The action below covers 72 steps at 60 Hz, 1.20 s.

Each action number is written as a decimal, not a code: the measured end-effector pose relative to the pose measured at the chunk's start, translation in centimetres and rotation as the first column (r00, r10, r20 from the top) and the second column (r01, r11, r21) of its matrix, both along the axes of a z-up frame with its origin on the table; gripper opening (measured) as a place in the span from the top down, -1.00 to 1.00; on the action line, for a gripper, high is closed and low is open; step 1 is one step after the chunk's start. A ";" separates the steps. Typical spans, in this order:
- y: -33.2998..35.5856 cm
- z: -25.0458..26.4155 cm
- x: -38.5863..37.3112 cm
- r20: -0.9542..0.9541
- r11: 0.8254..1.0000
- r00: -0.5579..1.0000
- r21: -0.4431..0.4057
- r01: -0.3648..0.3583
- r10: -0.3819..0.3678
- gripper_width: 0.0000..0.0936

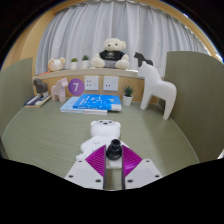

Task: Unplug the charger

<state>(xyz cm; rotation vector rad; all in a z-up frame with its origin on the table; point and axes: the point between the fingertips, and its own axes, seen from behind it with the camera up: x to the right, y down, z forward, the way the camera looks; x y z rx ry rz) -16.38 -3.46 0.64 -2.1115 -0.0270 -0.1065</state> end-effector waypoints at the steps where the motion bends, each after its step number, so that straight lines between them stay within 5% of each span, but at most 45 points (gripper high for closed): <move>1: 0.2 -0.4 0.1 -0.008 1.000 1.000 0.011 0.004 -0.004 0.56; 13: 0.1 -0.3 0.2 -0.070 0.999 0.996 -0.010 0.049 -0.050 0.78; 19: 0.1 0.8 -0.1 -0.153 0.992 0.988 -0.126 0.009 -0.028 0.84; 22: 2.8 11.1 1.4 -0.216 0.998 0.976 0.061 0.009 0.004 0.84; 24: 3.5 18.9 3.7 -0.154 0.970 0.988 0.242 0.023 0.015 0.84; 26: 3.1 25.6 5.7 -0.096 0.911 0.995 0.412 0.026 0.015 0.84; 27: 3.3 27.9 6.9 -0.082 0.889 0.997 0.457 0.032 0.006 0.84; 29: 3.6 30.6 8.7 -0.069 0.874 0.998 0.484 0.045 -0.014 0.84; 34: 5.0 29.7 11.6 -0.120 0.904 0.993 0.424 0.050 0.002 0.85; 40: 5.8 20.6 13.9 -0.138 0.966 0.990 0.254 0.053 -0.018 0.85; 45: 6.0 12.2 14.1 -0.146 0.994 0.989 0.107 0.023 -0.008 0.85; 56: 5.0 1.1 14.6 -0.141 0.999 0.990 -0.049 0.018 -0.025 0.84; 65: 4.2 -2.7 15.4 -0.164 0.993 0.984 -0.109 0.050 -0.068 0.83; 72: 4.3 -2.6 15.6 -0.166 0.993 0.983 -0.107 0.058 -0.075 0.59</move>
